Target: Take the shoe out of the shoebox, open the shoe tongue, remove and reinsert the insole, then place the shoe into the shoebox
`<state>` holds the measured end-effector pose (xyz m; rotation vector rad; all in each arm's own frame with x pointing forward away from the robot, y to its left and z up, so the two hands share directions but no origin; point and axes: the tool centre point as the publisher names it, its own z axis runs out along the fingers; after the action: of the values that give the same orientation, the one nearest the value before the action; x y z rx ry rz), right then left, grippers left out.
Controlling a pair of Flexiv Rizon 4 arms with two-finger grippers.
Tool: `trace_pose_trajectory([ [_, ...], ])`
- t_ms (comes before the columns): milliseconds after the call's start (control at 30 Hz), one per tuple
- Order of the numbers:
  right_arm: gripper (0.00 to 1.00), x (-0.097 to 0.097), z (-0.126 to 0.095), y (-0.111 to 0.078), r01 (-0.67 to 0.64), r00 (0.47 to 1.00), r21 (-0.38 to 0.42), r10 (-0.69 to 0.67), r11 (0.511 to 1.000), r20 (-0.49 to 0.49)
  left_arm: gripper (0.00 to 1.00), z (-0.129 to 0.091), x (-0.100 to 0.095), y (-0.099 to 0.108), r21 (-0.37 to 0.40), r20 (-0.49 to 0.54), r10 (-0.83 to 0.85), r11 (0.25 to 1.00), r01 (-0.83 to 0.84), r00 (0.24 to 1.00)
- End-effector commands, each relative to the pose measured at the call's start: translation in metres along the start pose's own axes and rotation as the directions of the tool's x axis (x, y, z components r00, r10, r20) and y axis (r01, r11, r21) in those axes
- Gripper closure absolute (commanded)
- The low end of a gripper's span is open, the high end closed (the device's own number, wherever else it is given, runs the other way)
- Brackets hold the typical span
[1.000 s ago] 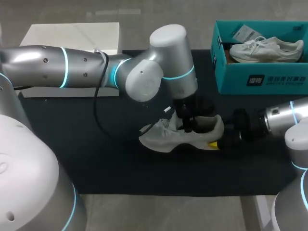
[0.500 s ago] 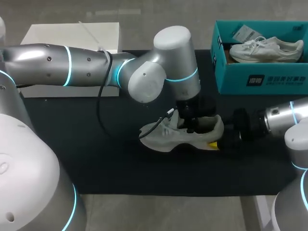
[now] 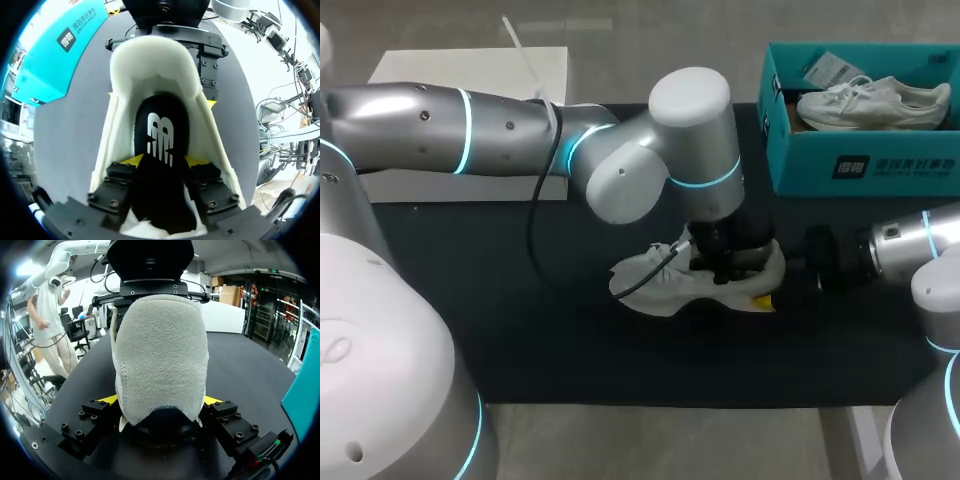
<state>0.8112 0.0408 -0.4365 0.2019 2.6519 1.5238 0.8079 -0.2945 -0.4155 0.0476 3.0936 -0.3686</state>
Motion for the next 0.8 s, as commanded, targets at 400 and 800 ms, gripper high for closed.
trace_pose_trajectory([
  [400,1.0,0.001,0.005,0.001,-0.001,1.0,0.001,0.001,1.0,0.001,0.6,0.065,0.0,0.003,0.004,0.214,-0.029,1.0,0.029,0.976],
  [800,1.0,0.001,0.005,0.001,-0.001,1.0,0.001,0.001,1.0,0.001,1.0,0.072,0.004,0.001,-0.012,0.287,-0.034,0.999,0.039,0.957],
])
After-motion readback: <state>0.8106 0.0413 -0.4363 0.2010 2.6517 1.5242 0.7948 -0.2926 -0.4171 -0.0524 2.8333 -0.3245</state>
